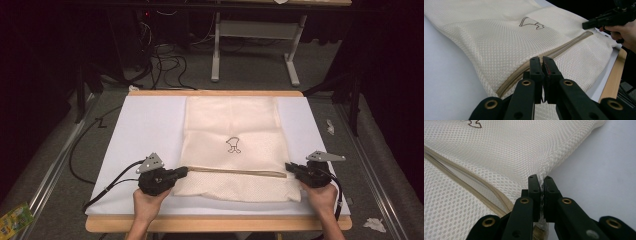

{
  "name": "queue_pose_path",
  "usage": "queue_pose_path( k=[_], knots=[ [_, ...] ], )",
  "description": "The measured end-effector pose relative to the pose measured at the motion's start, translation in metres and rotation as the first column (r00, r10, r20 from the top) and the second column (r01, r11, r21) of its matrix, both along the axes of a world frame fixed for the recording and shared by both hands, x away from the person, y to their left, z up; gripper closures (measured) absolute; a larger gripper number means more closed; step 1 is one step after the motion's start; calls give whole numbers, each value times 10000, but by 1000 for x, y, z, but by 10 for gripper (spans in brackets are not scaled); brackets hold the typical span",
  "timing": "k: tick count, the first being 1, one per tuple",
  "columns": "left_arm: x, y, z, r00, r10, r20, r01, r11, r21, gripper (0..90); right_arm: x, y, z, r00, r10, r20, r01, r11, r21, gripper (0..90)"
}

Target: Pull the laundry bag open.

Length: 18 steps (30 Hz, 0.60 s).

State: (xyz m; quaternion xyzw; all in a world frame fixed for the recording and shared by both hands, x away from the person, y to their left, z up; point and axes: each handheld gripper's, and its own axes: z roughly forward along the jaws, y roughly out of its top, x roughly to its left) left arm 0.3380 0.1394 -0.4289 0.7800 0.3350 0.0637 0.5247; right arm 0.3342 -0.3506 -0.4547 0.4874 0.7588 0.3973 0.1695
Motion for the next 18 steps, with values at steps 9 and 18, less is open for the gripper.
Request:
queue_pose_path(
  k=[9, 18],
  knots=[
    [0, 11, 2, 9997, 252, -55, -251, 9995, 176, 872, 0, 0, 1, 10000, 29, 70, -29, 10000, -68, 876],
    [0, 19, 0, 9991, 406, -102, -403, 9988, 281, 872, 1, 3, 1, 10000, 26, 52, -25, 9998, -174, 876]
  ],
)
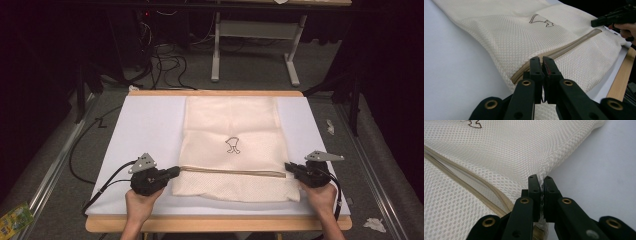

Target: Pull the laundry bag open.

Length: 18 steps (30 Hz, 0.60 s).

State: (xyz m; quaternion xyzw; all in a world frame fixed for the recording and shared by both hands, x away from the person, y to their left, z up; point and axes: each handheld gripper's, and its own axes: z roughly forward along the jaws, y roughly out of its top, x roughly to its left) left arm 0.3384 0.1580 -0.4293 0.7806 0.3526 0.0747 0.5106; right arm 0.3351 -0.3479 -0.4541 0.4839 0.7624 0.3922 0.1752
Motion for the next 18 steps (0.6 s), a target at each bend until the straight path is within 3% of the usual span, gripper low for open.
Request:
queue_pose_path(
  k=[14, 18],
  knots=[
    [2, 13, -3, 9989, 412, -224, -408, 9990, 180, 873, -1, -2, 2, 9999, -85, 118, 85, 10000, -46, 879],
    [2, 12, -4, 9979, 629, -178, -616, 9958, 681, 874, 0, 1, 2, 9998, -55, 165, 57, 9998, -176, 883]
  ],
)
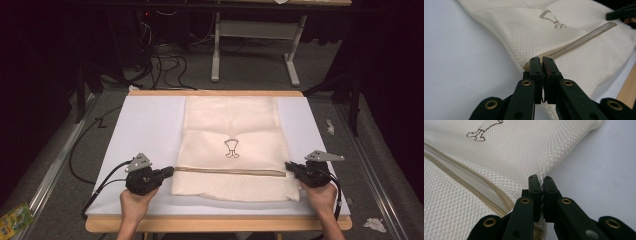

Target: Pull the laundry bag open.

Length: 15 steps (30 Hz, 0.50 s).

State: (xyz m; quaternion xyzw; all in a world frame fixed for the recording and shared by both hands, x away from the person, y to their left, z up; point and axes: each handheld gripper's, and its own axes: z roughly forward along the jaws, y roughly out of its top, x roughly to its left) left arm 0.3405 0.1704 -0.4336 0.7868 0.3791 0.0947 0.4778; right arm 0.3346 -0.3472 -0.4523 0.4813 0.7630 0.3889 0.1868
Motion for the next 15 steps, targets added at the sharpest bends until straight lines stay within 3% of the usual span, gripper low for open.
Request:
queue_pose_path(
  k=[1, 5, 15],
  knots=[
    [-1, 0, 0, 10000, 8, 42, -9, 9999, 104, 874, 0, 0, 0, 10000, -40, 59, 41, 9999, -144, 883],
    [0, 2, -2, 10000, 23, -80, -20, 9994, 352, 875, 1, -1, -2, 9999, -112, -61, 112, 9999, 13, 884],
    [-1, 6, -3, 9997, 11, -232, -10, 10000, 22, 870, 2, 0, -1, 9998, -6, -213, 10, 9998, 175, 875]
  ],
)
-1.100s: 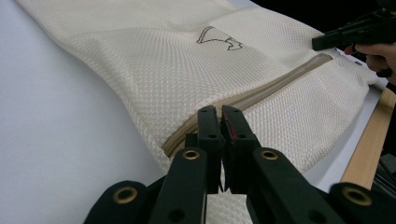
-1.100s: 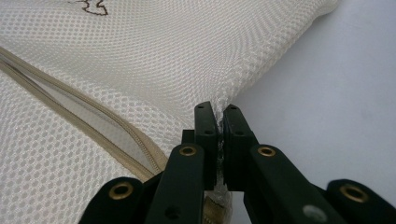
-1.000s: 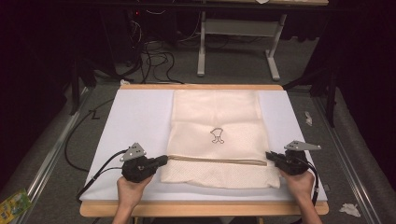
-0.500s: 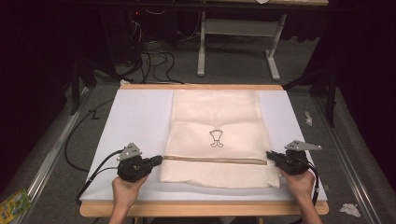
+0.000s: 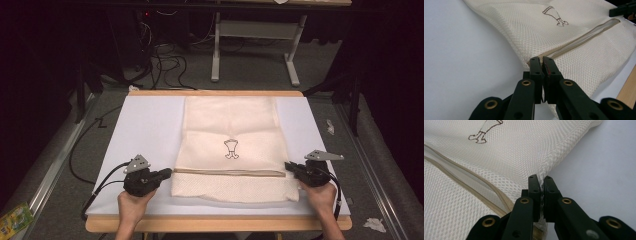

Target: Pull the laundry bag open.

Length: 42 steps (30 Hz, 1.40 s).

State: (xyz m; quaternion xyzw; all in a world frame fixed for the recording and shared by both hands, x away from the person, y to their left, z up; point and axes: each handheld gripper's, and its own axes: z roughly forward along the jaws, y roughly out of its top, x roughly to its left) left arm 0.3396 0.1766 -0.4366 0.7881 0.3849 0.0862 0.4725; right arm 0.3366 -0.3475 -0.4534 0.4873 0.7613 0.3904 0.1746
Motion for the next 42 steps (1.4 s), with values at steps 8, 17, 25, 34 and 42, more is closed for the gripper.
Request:
queue_pose_path(
  k=[8, 17, 25, 34, 42],
  knots=[
    [1, -2, -3, 9990, -195, -390, 203, 9996, 213, 867, 1, 3, -4, 10000, 37, -80, -38, 9997, -237, 864],
    [1, -6, -7, 9979, -183, -619, 219, 9981, 578, 866, 1, 4, -7, 9997, 82, -225, -91, 9992, -399, 848],
    [2, -8, -10, 9967, -182, -785, 249, 9960, 857, 863, 2, 7, -10, 9995, 74, -304, -95, 9975, -694, 821],
    [2, -13, -16, 9961, -210, -857, 291, 9950, 955, 849, 3, 9, -10, 9995, 3, -304, -28, 9966, -827, 714],
    [2, -12, -12, 9982, -70, -595, 117, 9969, 778, 773, 0, 6, -3, 9998, -208, 78, 213, 9972, -713, 587]
  ],
)
